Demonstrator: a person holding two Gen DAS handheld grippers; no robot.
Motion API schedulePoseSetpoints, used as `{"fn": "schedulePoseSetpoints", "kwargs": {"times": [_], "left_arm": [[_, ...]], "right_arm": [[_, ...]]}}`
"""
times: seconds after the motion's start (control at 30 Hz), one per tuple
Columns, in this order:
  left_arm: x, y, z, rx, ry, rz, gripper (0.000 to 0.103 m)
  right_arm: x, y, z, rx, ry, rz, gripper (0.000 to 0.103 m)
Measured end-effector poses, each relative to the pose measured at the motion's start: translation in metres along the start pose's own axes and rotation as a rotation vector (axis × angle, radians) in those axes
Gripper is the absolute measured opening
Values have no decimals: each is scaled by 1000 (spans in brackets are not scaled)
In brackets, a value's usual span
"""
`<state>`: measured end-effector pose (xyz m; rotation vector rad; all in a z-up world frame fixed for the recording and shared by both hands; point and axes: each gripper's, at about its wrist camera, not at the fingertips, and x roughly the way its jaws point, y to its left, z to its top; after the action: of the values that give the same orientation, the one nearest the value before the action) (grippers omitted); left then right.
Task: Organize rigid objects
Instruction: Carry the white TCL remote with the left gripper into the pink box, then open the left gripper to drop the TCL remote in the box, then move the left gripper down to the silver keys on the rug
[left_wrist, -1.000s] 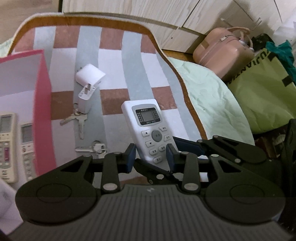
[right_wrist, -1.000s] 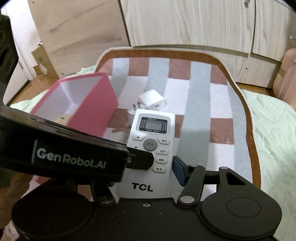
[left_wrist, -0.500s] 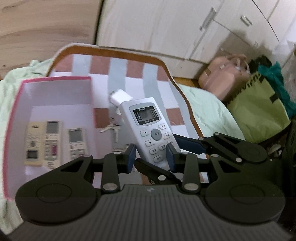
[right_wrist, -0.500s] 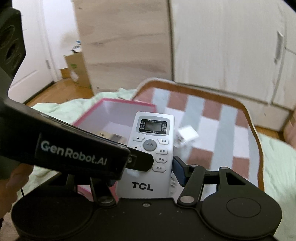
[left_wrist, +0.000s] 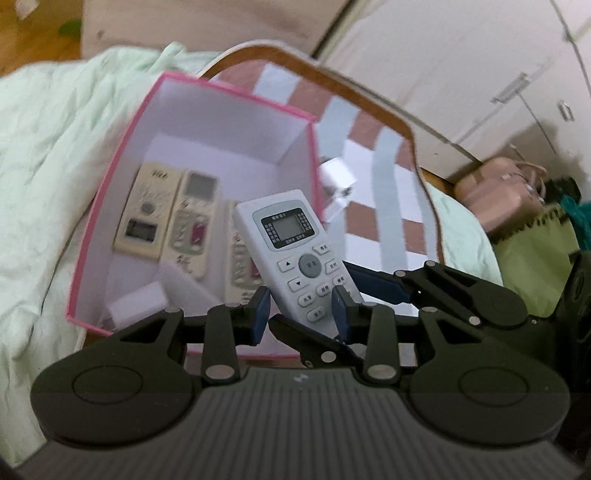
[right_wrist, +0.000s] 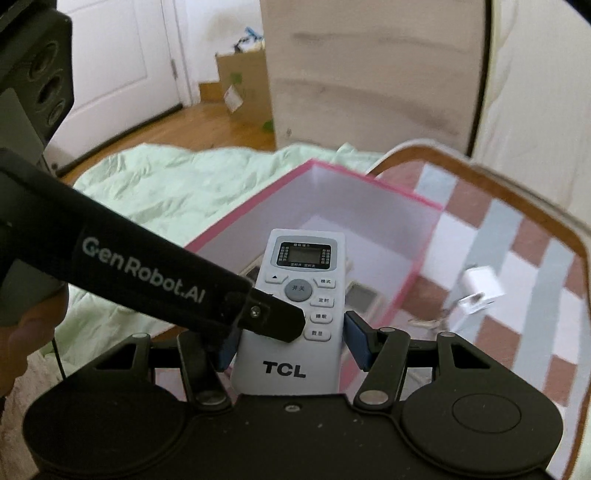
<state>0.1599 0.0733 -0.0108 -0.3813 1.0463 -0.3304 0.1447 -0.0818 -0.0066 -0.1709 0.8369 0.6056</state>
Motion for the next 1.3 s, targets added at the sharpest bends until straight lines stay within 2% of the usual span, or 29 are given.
{"fn": "schedulePoseSetpoints", "kwargs": {"times": [0.27, 0.43, 0.57, 0.67, 0.77, 0.9, 1.0, 1.07, 1.17, 1.3], "left_arm": [[28, 36, 2, -41, 15, 70, 35], [41, 48, 1, -49, 51, 80, 35], [52, 50, 0, -58, 64, 60, 34], [57, 47, -2, -27, 59, 74, 34], [65, 52, -1, -58, 77, 45, 34], [67, 54, -2, -62, 75, 70, 34], [54, 46, 0, -21, 42, 88, 35], [43, 41, 2, -2, 22, 85, 35], [27, 27, 2, 45, -8, 91, 36], [5, 5, 0, 105, -49, 94, 38]], "right_arm": [[60, 0, 13, 26, 136, 73, 64], [78, 10, 8, -10, 186, 57, 64], [85, 14, 5, -42, 226, -8, 63], [90, 12, 4, -32, 250, -32, 62], [91, 12, 5, -41, 257, -34, 60], [88, 11, 5, -60, 262, -62, 59], [64, 8, 0, -65, 207, -95, 60], [44, 0, -5, -39, 153, -65, 61], [8, -10, -15, 15, 30, -25, 61], [-34, -18, -29, 35, -114, -60, 69]]}}
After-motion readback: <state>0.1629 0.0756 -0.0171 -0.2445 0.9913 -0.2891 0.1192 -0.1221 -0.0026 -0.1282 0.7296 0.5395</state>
